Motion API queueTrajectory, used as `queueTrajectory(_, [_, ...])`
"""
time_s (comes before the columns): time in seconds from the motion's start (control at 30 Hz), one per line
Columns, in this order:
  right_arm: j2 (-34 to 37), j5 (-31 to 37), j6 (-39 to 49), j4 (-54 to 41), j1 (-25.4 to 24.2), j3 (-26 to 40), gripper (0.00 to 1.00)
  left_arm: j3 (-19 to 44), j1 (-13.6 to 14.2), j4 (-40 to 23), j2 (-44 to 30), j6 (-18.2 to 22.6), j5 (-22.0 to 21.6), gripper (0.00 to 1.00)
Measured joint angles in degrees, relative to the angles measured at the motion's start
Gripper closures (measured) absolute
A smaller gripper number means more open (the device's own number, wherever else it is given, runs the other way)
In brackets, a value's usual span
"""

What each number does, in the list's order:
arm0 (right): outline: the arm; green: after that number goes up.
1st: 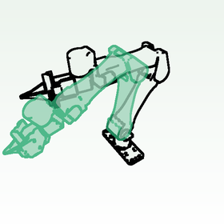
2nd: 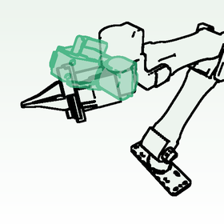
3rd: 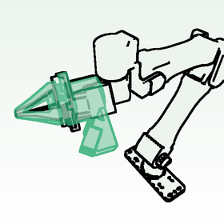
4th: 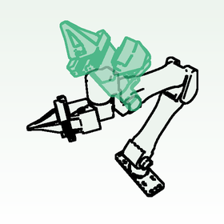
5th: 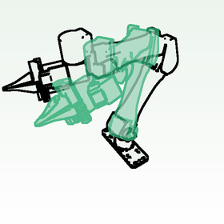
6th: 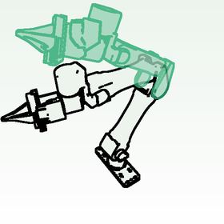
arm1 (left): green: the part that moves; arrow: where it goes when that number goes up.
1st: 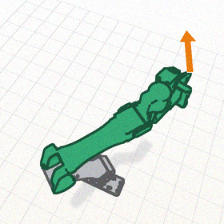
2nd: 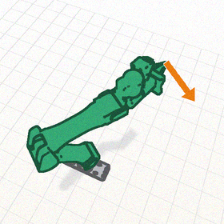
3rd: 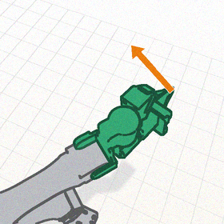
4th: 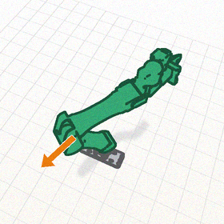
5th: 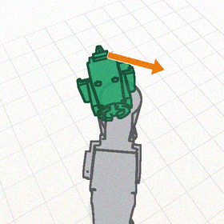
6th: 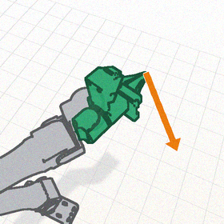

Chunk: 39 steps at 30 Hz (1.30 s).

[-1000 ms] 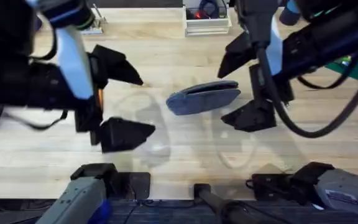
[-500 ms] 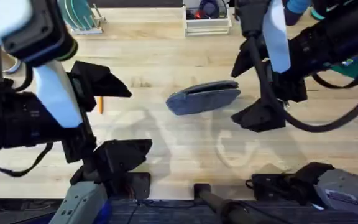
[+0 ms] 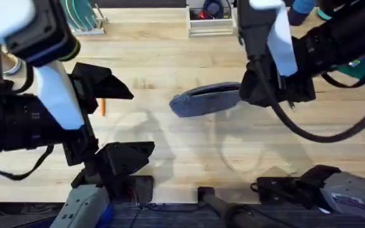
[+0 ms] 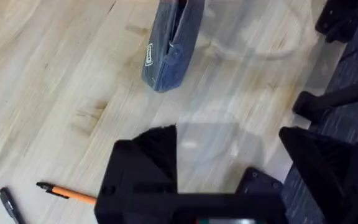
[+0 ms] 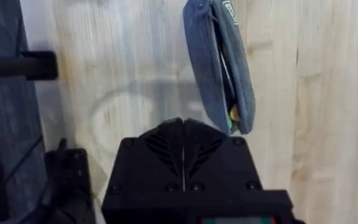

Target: Unzip the bag, pick up the pens from the table one at a time and place them inside, then zip the bag closed.

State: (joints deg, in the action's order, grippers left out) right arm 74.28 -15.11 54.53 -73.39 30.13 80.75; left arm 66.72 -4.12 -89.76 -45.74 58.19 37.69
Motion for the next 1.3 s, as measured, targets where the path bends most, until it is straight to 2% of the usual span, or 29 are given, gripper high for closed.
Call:
queueTrajectory(0.13, [0.76,0.37,3.08,0.14,0.00,0.07,0.971,0.00,0.00,0.00,0.00,-0.01,0.00,0.005])
queueTrajectory(0.53, [11.32,0.54,12.72,3.73,-1.25,0.11,0.972,0.00,0.00,0.00,0.00,-0.01,0.00,0.005])
queueTrajectory(0.93, [16.68,0.58,14.14,6.76,-8.59,0.11,0.971,0.00,0.00,0.00,0.00,-0.04,0.00,0.005])
queueTrajectory(1.3, [20.22,0.58,14.40,7.79,-9.07,0.11,0.972,0.00,0.00,-0.01,0.00,-0.15,-0.02,0.006])
